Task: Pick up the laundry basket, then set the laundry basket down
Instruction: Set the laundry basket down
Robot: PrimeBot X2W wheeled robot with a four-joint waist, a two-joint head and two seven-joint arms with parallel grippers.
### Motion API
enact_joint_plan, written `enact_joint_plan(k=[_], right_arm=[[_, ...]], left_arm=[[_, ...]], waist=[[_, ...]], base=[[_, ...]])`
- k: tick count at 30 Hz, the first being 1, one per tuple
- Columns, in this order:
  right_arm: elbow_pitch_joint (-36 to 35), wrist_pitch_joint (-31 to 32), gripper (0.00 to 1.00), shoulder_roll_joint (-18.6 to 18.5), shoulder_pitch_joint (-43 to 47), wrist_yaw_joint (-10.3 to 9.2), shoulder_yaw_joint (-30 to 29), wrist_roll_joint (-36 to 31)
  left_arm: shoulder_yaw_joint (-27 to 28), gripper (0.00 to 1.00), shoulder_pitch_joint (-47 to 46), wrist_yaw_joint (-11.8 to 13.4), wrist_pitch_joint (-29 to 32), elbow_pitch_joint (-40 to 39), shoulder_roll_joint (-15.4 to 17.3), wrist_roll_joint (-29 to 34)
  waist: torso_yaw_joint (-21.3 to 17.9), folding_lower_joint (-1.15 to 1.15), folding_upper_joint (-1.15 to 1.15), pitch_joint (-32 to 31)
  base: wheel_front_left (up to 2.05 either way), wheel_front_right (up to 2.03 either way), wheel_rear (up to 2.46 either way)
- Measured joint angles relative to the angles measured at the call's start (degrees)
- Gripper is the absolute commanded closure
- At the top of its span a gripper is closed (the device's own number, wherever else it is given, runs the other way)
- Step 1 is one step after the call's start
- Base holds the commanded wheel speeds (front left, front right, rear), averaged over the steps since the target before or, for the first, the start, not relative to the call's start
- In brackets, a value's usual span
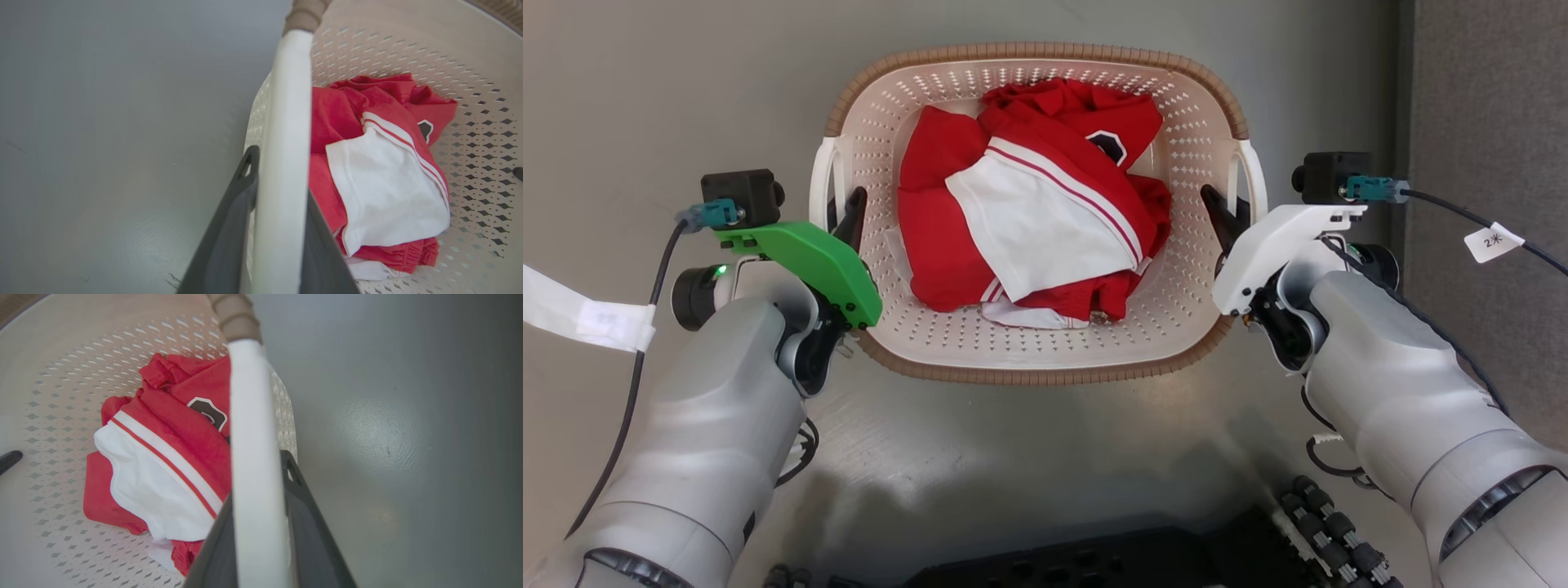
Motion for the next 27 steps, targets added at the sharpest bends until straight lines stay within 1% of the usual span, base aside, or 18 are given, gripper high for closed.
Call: enact_joint_plan(k=[8,27], right_arm=[[0.2,-1.1,1.0,0.1,-1.5,0.0,0.5,-0.1],[0.7,-2.3,1.0,-0.1,-3.4,0.0,1.1,-0.8]], left_arm=[[-0.1,1.0,-0.8,0.0,-1.6,0.7,-0.2,0.1],[-0.2,1.0,-1.6,0.0,-3.3,1.2,-1.1,0.0]], waist=[[0.3,0.0,0.0,2.7],[1.0,0.0,0.0,4.3]], base=[[0.0,0.0,0.0],[0.0,0.0,0.0]])
